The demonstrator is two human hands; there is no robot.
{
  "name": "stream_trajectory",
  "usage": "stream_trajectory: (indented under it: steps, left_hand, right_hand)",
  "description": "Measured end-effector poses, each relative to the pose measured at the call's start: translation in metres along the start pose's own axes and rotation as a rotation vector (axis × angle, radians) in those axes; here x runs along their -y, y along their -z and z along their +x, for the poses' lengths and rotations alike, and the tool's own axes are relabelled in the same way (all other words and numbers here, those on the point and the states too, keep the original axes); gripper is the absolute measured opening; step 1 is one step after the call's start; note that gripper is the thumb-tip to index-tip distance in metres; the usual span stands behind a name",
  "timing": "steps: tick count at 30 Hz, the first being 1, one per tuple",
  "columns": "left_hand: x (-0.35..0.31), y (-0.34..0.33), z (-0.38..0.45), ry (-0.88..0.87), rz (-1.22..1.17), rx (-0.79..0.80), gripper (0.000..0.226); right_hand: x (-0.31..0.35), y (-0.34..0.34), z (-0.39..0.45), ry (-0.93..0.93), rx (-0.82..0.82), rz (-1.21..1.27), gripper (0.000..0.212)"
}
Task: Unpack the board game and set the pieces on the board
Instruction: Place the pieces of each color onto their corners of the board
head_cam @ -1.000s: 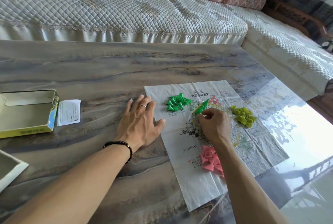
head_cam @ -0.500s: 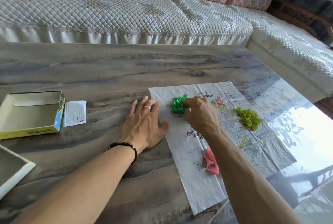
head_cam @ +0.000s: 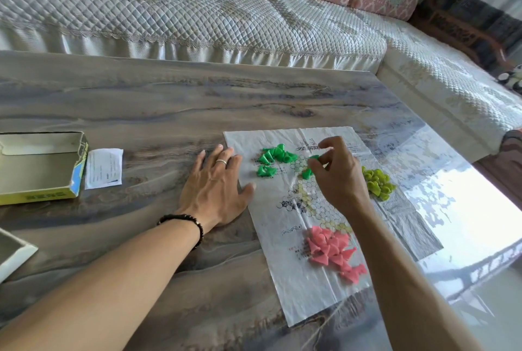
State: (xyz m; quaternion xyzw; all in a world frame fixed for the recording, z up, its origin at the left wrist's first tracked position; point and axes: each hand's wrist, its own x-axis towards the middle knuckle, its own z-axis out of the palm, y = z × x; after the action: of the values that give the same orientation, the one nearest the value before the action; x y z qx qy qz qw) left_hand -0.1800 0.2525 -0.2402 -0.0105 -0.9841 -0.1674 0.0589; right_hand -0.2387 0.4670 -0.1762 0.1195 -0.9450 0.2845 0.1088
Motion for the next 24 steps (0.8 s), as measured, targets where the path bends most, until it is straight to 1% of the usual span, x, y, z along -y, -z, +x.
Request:
stream_trajectory:
  steps: [2, 4, 6, 11, 14, 17, 19, 24]
  left_hand:
    - [0.0, -0.001, 0.0, 0.003, -0.006, -0.003, 0.068]
    - [0.0, -0.001, 0.0, 0.006, -0.013, -0.01, 0.07]
    - [-0.001, -0.001, 0.001, 0.007, -0.005, -0.011, 0.07]
    - [-0.001, -0.001, 0.0, 0.008, 0.0, -0.01, 0.07]
    - [-0.001, 0.0, 0.0, 0.013, 0.008, -0.006, 0.069]
    - [-0.002, 0.001, -0.001, 0.012, 0.001, -0.002, 0.068]
    - [-0.002, 0.001, 0.0, 0.009, 0.004, 0.002, 0.068]
    - [-0.002, 0.002, -0.001, 0.008, 0.006, 0.009, 0.067]
  right_hand:
    - [-0.005, 0.009, -0.001, -0.062, 0.021, 0.003, 0.026]
    - [-0.01, 0.012, -0.003, -0.084, 0.059, -0.011, 0.018]
    - [-0.014, 0.011, -0.007, -0.064, 0.086, -0.037, 0.013]
    - [-0.011, 0.002, -0.012, -0.008, 0.178, -0.078, 0.02]
    - [-0.01, -0.007, -0.014, -0.018, 0.238, -0.098, 0.021]
    - [-0.013, -0.011, -0.016, -0.067, 0.201, -0.075, 0.021]
    - [-0.015, -0.014, -0.018, -0.088, 0.166, -0.065, 0.017]
    - [-0.01, -0.022, -0.019, -0.085, 0.104, -0.088, 0.014]
